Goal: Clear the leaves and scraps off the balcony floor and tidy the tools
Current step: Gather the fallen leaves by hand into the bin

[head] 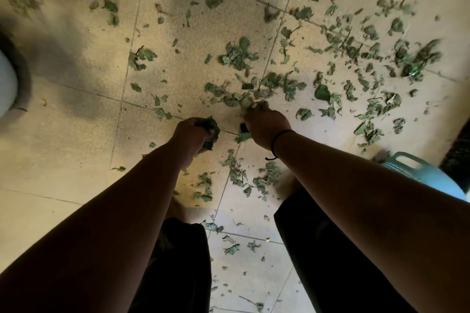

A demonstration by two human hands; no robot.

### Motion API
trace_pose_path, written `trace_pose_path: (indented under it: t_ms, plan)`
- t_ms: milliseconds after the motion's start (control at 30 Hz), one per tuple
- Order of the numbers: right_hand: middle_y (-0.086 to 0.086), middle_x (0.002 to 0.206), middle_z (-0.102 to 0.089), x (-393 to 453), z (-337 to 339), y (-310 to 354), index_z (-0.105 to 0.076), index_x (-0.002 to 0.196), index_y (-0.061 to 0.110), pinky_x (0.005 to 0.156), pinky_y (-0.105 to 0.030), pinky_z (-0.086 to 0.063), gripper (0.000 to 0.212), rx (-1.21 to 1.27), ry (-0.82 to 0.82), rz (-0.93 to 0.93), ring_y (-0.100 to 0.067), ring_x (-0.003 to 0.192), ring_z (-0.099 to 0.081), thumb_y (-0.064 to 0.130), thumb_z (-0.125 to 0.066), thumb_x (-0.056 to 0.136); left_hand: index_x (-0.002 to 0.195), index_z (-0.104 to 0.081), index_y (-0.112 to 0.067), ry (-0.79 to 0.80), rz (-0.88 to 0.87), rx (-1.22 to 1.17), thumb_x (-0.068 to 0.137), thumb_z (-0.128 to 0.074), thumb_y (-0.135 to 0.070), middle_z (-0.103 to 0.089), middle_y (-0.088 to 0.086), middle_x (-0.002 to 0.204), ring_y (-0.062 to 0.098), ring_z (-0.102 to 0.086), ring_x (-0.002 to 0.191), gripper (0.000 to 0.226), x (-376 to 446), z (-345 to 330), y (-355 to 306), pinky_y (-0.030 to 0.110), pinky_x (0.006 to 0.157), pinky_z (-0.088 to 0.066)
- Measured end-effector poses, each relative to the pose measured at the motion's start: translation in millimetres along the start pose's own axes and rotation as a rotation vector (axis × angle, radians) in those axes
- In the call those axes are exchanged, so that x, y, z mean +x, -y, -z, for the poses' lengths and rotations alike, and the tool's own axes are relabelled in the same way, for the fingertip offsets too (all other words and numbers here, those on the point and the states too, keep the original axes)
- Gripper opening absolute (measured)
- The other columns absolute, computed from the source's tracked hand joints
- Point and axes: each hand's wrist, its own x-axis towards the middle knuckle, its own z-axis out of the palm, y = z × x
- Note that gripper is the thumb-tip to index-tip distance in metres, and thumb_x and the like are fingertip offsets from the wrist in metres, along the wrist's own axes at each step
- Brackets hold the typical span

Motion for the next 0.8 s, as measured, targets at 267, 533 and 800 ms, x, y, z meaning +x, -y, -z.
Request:
trace_pose_path:
  t_ms: [267, 533, 800]
  plan:
    - [-0.011, 0.123, -0.059, -6.2, -21.9, -20.5, -0.027, 0.149, 0.032, 0.082, -0.039, -0.047, 0.054, 0.017, -0.057, 0.014, -0.034, 0.106, -0.059, 0.021, -0.043, 0.098, 0.129, -0.054, -0.005, 0.003, 0.005, 0.029, 0.095, -0.054, 0.006, -0.058, 0.019, 0.117, 0.030, -0.057, 0.101, 0.036, 0.1, -13.1, -2.2, 0.042, 0.087, -0.051]
    - [-0.013, 0.140, -0.046, -2.1, -22.7, -19.8, -0.036, 0.145, 0.023, 0.089, -0.043, -0.046, 0.050, 0.044, -0.029, 0.022, -0.036, 0.114, -0.053, 0.021, -0.048, 0.097, 0.135, -0.052, -0.005, -0.021, 0.029, 0.048, 0.095, -0.055, 0.004, -0.054, 0.014, 0.113, 0.028, -0.055, 0.099, 0.040, 0.7, -28.0, -0.8, 0.040, 0.085, -0.051]
    - [-0.009, 0.138, -0.042, -0.6, -20.2, -22.7, -0.055, 0.130, 0.030, 0.090, -0.041, -0.044, 0.037, 0.029, -0.063, 0.058, -0.035, 0.114, -0.053, 0.022, -0.051, 0.095, 0.130, -0.054, -0.008, -0.027, 0.016, 0.045, 0.096, -0.054, 0.004, -0.055, 0.010, 0.105, 0.015, -0.054, 0.074, 0.036, 3.0, -43.7, -9.1, 0.026, 0.065, -0.047]
